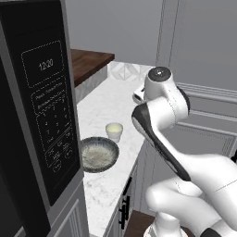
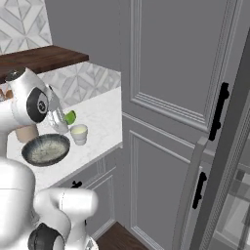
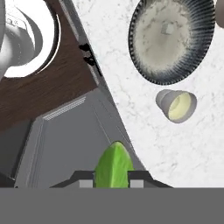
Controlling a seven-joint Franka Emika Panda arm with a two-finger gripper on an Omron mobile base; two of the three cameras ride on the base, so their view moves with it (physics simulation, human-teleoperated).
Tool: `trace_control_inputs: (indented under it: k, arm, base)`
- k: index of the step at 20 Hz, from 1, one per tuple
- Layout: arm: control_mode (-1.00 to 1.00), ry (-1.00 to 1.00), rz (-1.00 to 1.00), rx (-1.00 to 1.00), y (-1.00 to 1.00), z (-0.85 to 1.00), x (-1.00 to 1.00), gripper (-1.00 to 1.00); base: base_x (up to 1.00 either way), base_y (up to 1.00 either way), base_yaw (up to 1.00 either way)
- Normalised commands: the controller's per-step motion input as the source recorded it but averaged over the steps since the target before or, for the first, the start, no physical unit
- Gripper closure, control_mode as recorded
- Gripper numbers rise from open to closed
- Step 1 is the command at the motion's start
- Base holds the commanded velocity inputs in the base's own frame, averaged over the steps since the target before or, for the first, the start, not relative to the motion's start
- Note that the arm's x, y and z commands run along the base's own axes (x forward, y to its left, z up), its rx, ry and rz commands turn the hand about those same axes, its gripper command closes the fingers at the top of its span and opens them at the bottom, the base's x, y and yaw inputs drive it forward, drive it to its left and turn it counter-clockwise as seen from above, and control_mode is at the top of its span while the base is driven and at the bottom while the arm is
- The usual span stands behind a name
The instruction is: Grab a lemon wedge from the fridge and one ice cube from the ice bowl, and put them in the glass of lemonade.
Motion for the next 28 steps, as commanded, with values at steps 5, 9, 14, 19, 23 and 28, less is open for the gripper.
trace_control_inputs:
  k: [5, 9, 14, 19, 23, 28]
  arm:
    - [-1.0, 0.06, 0.41, -0.06, -0.07, -0.26, 0.05, 1.0]
    - [-1.0, 0.06, 0.3, -0.06, 0.16, -0.1, 0.28, 1.0]
    - [-1.0, 0.01, 0.17, -0.15, 0.24, -0.02, 0.41, 1.0]
    - [-1.0, -0.01, 0.1, -0.13, 0.19, -0.22, 0.5, 1.0]
    - [-1.0, 0.05, 0.0, -0.03, 0.29, -0.22, 0.5, 1.0]
    - [-1.0, 0.17, 0.0, -0.01, 0.36, -0.27, 0.49, 1.0]
  base:
    - [0.0, 0.0, 0.0]
    - [0.0, 0.0, 0.0]
    - [0.0, 0.0, 0.0]
    - [0.0, 0.0, 0.0]
    - [0.0, 0.0, 0.0]
    - [0.0, 0.0, 0.0]
